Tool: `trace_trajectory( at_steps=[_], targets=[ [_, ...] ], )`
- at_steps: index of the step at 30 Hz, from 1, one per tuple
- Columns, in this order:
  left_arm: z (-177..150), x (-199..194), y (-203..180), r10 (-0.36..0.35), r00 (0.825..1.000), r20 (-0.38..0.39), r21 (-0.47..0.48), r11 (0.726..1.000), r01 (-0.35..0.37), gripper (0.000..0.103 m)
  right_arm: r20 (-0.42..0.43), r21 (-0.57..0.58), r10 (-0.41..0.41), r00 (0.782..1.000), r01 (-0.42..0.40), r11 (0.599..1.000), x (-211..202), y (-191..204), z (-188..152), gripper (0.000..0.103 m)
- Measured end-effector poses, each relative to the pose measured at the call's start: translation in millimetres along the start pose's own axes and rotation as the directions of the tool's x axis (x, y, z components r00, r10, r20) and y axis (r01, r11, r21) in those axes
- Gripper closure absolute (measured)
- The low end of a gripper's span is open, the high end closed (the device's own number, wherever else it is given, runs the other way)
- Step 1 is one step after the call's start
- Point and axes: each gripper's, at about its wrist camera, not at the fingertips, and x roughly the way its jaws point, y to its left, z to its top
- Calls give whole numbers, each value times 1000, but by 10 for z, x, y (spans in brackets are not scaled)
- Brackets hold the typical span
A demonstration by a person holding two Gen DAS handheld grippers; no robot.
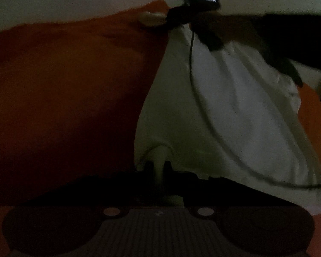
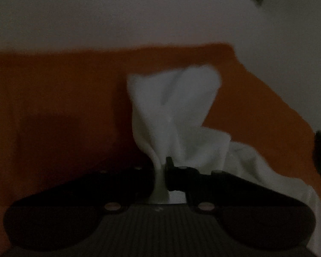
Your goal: Fold clothes
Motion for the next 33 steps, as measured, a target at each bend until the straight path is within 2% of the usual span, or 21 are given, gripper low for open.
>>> trace_trajectory(
  at_steps=[2, 5, 8, 11, 13, 16, 17, 19, 20, 21, 22, 23, 24, 25, 26, 27, 29, 30, 33],
  targets=[
    [113, -168, -173, -54, 996, 71, 44, 998, 51, 96, 84, 131, -14, 996, 2, 991, -357, -330, 1, 94],
    [304, -442, -558, -169, 971, 169, 141, 979, 146, 96, 187, 323, -76, 979, 11, 946, -981, -991, -89, 94],
    [420, -677, -1030, -293, 927, 234, 230, 943, 240, 96, 226, 418, -145, 963, 39, 908, -1624, -1727, -334, 94],
    [416, -862, -1608, -437, 862, 257, 328, 878, 348, 96, 220, 429, -240, 945, 127, 894, -2423, -2481, -787, 94],
    [396, -933, -2035, -553, 806, 210, 371, 808, 457, 96, 187, 470, -301, 935, 184, 863, -2979, -3051, -1215, 94],
    [300, -1030, -2776, -697, 708, 112, 487, 660, 572, 96, 117, 506, -398, 910, 291, 812, -3756, -3835, -1920, 94],
    [251, -1064, -3026, -735, 674, 68, 522, 602, 604, 96, 84, 520, -445, 891, 342, 782, -4048, -4105, -2213, 94],
    [142, -1129, -3438, -786, 618, -9, 563, 507, 653, 96, 22, 538, -523, 852, 431, 725, -4441, -4496, -2726, 94],
    [82, -1161, -3631, -807, 589, -48, 577, 459, 675, 95, -16, 547, -569, 822, 484, 684, -4663, -4664, -3021, 93],
    [31, -1154, -3801, -817, 571, -83, 590, 421, 689, 94, -56, 551, -594, 802, 521, 652, -4855, -4784, -3256, 88],
    [-25, -1159, -3927, -823, 557, -113, 595, 393, 701, 91, -121, 565, -592, 797, 546, 619, -4989, -4899, -3476, 85],
    [-72, -1147, -4019, -827, 546, -131, 589, 378, 714, 87, -193, 578, -581, 790, 570, 583, -5112, -5015, -3697, 70],
    [-101, -1123, -4074, -832, 537, -142, 582, 369, 725, 81, -254, 611, -546, 799, 570, 550, -5269, -5119, -3934, 68],
    [-125, -1113, -4101, -833, 533, -147, 580, 364, 729, 69, -255, 650, -523, 814, 544, 530, -5459, -5158, -4137, 68],
    [-136, -1106, -4101, -833, 535, -138, 584, 368, 723, 62, -227, 679, -516, 826, 514, 524, -5660, -5147, -4297, 68],
    [-141, -1083, -4079, -829, 544, -127, 589, 378, 714, 60, -204, 691, -516, 832, 496, 526, -5840, -5110, -4410, 63],
    [-113, -957, -3998, -808, 576, -128, 579, 410, 705, 56, -191, 694, -496, 847, 474, 542, -6173, -4948, -4576, 54],
    [-59, -906, -3891, -789, 601, -125, 577, 435, 691, 56, -188, 704, -471, 862, 453, 547, -6254, -4885, -4605, 47],
    [20, -644, -3571, -694, 714, -86, 610, 530, 589, 55, -161, 758, -364, 917, 351, 549, -6479, -4510, -4748, 42]
  ],
)
